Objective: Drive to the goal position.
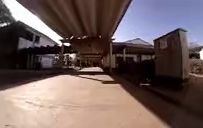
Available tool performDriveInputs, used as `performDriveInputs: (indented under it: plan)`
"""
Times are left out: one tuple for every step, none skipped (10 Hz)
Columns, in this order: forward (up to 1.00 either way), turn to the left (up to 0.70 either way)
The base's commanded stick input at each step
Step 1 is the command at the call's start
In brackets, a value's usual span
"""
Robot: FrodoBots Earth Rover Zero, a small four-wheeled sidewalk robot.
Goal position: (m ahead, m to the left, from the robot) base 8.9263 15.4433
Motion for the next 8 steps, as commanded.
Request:
performDriveInputs:
  plan:
    - [0.50,0.00]
    - [0.50,0.00]
    - [0.50,0.00]
    - [0.50,0.00]
    - [0.50,0.00]
    - [0.50,0.00]
    - [0.50,0.00]
    - [0.50,0.00]
